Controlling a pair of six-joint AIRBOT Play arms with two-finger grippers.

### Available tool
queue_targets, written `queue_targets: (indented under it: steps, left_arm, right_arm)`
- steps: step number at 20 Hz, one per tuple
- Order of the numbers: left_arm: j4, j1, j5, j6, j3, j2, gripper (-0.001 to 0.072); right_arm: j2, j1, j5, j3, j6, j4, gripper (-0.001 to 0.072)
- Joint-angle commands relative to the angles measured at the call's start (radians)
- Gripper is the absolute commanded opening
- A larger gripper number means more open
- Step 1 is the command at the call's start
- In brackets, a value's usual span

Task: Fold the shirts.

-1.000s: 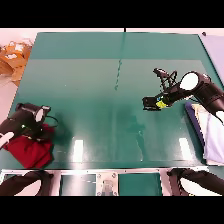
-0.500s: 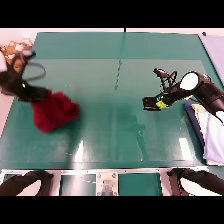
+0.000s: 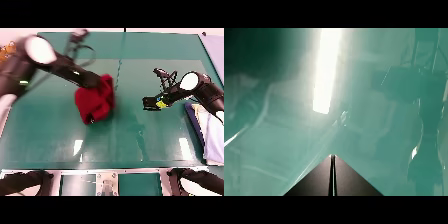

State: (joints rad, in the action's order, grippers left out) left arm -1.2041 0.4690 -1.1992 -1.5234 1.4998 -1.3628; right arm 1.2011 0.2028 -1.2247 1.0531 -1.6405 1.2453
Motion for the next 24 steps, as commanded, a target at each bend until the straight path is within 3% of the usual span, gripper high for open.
queue_targets:
  steps: [1, 2, 3, 4, 8, 11, 15, 20, 24]
  left_arm:
    - [0.046, 0.091, 0.024, 0.013, 0.005, -0.162, 0.022]
    - [0.049, 0.085, 0.011, 0.008, 0.005, -0.184, 0.0567]
    - [0.049, 0.069, -0.006, 0.003, 0.006, -0.189, 0.0676]
    - [0.048, 0.042, -0.053, 0.005, 0.023, -0.188, 0.0678]
    - [-0.006, -0.126, -0.333, 0.002, 0.107, -0.17, 0.0678]
    - [-0.047, -0.222, -0.418, -0.005, 0.05, -0.147, 0.0678]
    - [-0.052, -0.275, -0.281, -0.002, -0.2, -0.108, 0.0678]
    - [0.005, -0.275, -0.086, -0.001, -0.444, -0.108, 0.0678]
    - [0.186, -0.275, 0.094, 0.059, -0.573, -0.108, 0.0677]
  right_arm:
    - [-0.001, -0.016, 0.003, 0.001, 0.0, 0.0, 0.0017]
    - [-0.001, -0.03, 0.003, 0.001, 0.0, 0.001, 0.0038]
    - [-0.001, -0.047, 0.002, 0.001, 0.0, 0.0, 0.0135]
    - [-0.001, -0.072, 0.002, 0.003, 0.0, 0.0, 0.0236]
    - [0.002, -0.172, 0.002, -0.001, 0.0, 0.0, 0.0354]
    - [0.033, -0.193, 0.006, -0.026, 0.003, 0.0, 0.0361]
    - [0.128, -0.192, 0.083, -0.068, 0.029, -0.073, 0.0349]
    - [0.296, -0.187, 0.141, -0.068, 0.245, -0.406, 0.0352]
    - [0.385, -0.125, 0.213, -0.068, 0.344, -0.562, 0.0354]
